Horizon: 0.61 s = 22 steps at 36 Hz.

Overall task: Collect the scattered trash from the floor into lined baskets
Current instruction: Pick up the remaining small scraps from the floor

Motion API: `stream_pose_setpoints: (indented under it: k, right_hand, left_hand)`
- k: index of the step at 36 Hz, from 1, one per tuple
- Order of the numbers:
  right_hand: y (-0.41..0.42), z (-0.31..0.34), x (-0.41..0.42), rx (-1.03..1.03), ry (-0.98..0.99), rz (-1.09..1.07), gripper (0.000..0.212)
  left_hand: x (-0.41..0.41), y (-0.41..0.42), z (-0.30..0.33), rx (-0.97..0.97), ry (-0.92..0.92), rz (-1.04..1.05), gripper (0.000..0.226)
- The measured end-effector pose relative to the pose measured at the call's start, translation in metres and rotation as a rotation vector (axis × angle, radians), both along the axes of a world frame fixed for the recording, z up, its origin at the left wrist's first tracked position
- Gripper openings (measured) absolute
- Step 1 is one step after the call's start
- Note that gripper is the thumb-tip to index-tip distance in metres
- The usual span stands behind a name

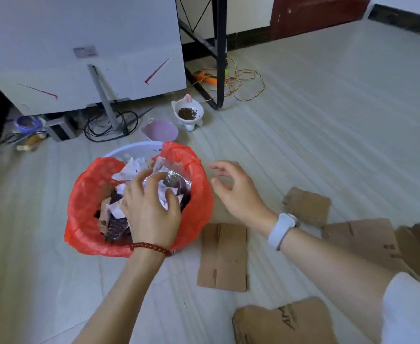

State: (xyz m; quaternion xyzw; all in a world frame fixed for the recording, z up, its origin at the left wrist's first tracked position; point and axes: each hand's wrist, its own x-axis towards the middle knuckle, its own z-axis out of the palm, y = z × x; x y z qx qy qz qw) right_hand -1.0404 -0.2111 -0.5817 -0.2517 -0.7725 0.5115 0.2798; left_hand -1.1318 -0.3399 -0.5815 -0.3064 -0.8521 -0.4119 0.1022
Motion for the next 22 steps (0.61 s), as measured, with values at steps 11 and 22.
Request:
stream_pose_setpoints:
  k: [11,22]
  right_hand:
    - [0.041,-0.069,0.273,0.389,-0.597,-0.083,0.025]
    - [0.062,-0.154,0.449,0.832,-1.074,0.080,0.037]
  left_hand:
    - [0.186,0.084,-0.072,-0.208,0.082,-0.651,0.034]
    - [0.322,0.156,-0.162,-0.629,0.537,-1.179,0.095]
